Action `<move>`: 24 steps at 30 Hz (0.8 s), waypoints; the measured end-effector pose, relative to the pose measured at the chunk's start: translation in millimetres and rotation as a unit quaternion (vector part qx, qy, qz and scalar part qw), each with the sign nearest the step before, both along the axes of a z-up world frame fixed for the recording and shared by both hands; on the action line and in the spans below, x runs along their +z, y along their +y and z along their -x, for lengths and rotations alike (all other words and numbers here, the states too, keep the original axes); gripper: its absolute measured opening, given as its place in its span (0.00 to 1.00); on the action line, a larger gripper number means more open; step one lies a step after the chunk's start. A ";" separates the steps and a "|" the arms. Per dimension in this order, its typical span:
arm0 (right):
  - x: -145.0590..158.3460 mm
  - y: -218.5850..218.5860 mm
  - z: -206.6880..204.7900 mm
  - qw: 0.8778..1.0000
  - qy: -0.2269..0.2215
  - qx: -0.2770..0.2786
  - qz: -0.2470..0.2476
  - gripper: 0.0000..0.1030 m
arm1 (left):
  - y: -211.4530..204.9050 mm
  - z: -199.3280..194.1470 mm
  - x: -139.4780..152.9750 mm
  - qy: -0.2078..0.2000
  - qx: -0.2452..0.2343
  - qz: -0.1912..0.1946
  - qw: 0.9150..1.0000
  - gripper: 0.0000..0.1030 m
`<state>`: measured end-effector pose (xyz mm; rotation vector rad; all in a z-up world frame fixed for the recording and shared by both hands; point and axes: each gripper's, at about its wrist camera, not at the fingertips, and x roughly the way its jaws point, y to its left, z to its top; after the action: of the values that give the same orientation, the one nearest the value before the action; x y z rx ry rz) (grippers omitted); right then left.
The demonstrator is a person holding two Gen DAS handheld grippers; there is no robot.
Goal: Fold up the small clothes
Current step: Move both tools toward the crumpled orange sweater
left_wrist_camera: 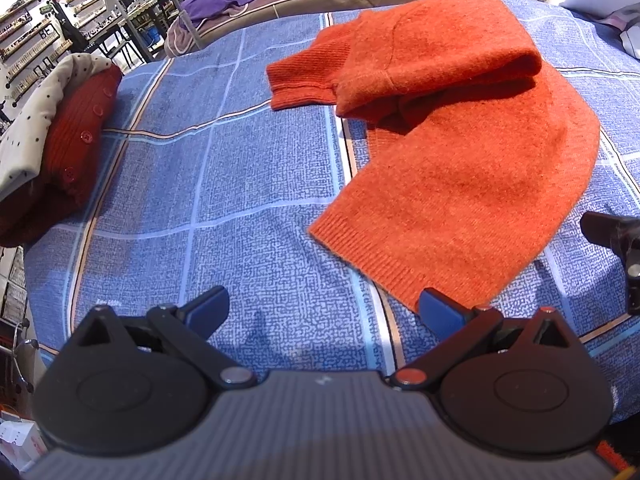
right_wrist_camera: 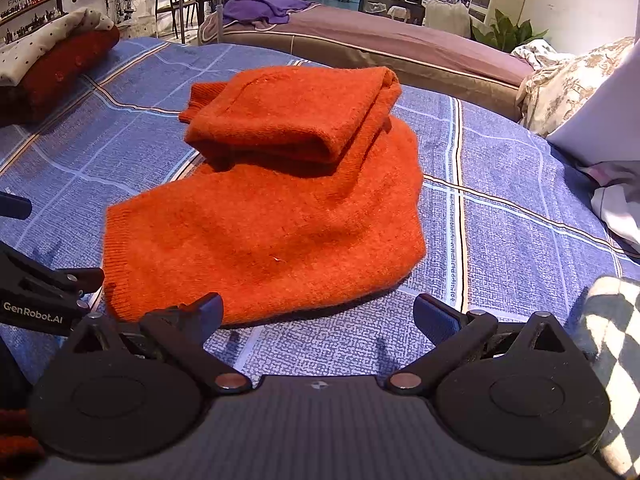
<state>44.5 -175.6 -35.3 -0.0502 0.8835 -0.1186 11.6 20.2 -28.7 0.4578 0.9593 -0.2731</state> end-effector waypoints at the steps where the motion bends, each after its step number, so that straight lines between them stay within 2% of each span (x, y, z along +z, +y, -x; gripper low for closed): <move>1: 0.2 -0.7 0.2 1.000 -0.002 0.001 0.000 1.00 | 0.7 -0.1 -0.3 -0.001 0.000 0.002 1.000 1.00; 15: 1.0 -9.3 -0.1 1.000 -0.006 -0.012 0.000 1.00 | 17.8 -7.6 -0.4 0.003 0.028 0.032 0.999 1.00; 24: -3.0 -9.6 -3.0 1.000 0.008 -0.017 -0.004 1.00 | 19.1 -10.6 -2.8 0.007 0.033 0.031 0.999 1.00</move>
<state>47.5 -185.2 -38.3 -0.0296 0.9005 -0.1465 22.2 39.3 -31.5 0.3671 0.9745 -0.2468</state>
